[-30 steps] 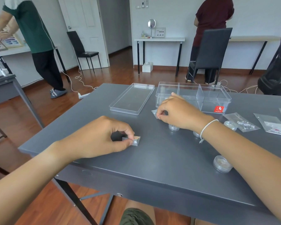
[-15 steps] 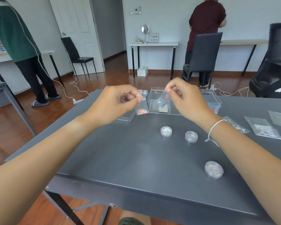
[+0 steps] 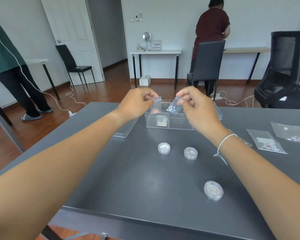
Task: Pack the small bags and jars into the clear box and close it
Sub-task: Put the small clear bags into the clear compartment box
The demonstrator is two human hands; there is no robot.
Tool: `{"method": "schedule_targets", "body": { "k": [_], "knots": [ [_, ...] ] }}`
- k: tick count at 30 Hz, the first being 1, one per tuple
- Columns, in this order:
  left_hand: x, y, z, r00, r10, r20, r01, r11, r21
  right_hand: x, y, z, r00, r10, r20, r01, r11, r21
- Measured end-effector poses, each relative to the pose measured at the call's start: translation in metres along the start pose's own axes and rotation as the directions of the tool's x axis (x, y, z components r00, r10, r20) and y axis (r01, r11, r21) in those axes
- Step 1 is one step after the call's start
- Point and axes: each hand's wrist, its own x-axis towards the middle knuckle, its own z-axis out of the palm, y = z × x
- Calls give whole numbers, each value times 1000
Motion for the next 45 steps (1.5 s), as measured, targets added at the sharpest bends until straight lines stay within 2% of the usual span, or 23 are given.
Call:
{"method": "schedule_targets", "body": {
  "k": [7,12,18,26,33,38,45],
  "knots": [
    [9,-10,7,991,-88,103,75,990,121,0,4,0,999,-33,-4,33,999,-23],
    [10,-8,5,972,-95,215,62,986,156,0,5,-1,999,-31,9,31,999,-37],
    [12,-5,1,964,-96,249,44,977,207,-2,6,-1,999,-25,28,27,998,-51],
    [10,-6,2,973,-19,232,-54,952,303,-3,6,-1,999,-28,37,30,997,-69],
    [13,-8,-3,978,-14,209,-58,941,335,-2,7,-1,998,-34,54,39,995,-95],
    [4,-15,-2,990,37,133,-73,957,281,-2,7,-1,998,-29,61,35,995,-97],
    [-20,-25,5,1000,15,-4,-15,998,60,5,4,3,999,-31,27,32,999,-28]
  ]
}}
